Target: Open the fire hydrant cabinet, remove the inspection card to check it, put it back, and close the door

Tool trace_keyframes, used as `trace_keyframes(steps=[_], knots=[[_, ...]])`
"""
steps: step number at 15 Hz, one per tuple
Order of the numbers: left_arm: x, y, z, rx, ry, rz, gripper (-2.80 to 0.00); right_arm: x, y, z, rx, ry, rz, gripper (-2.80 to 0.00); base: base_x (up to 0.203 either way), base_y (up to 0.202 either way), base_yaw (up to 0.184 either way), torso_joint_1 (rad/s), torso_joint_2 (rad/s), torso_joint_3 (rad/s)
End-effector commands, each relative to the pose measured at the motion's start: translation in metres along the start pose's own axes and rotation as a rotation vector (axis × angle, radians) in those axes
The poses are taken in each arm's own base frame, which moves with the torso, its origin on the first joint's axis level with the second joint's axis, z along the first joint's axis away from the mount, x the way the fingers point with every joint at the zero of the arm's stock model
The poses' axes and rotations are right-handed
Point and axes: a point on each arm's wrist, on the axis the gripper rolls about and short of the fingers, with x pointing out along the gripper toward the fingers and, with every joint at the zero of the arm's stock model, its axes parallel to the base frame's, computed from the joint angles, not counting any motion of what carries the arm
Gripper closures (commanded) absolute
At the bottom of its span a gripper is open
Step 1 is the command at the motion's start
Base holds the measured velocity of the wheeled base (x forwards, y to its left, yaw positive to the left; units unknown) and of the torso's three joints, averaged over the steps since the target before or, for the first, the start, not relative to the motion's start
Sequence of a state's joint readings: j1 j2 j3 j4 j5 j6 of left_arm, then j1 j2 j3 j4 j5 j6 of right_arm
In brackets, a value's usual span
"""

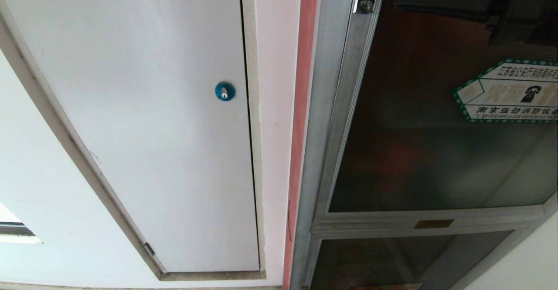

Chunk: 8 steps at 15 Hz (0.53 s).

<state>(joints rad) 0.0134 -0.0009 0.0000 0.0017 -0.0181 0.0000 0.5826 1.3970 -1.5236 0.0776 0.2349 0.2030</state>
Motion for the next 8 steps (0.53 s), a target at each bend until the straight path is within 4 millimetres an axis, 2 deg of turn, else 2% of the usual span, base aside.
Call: trace_keyframes(steps=[1, 3, 8], knots=[[0.000, 0.000, 0.000, 0.000, 0.001, 0.000, 0.00, 0.018, -0.005, -0.001, 0.003, 0.006, -0.017, 0.00, 0.000, 0.000, 0.000, 0.000, 0.00, 0.000], [0.000, 0.000, 0.000, 0.000, 0.001, 0.000, 0.00, 0.023, -0.006, 0.003, -0.008, -0.042, -0.028, 0.00, 0.000, 0.000, 0.000, 0.000, 0.00, 0.000], [0.000, 0.000, 0.000, 0.000, 0.001, 0.000, 0.00, 0.032, -0.011, -0.001, -0.012, -0.034, -0.050, 0.00, 0.000, 0.000, 0.000, 0.000, 0.00, 0.000]])
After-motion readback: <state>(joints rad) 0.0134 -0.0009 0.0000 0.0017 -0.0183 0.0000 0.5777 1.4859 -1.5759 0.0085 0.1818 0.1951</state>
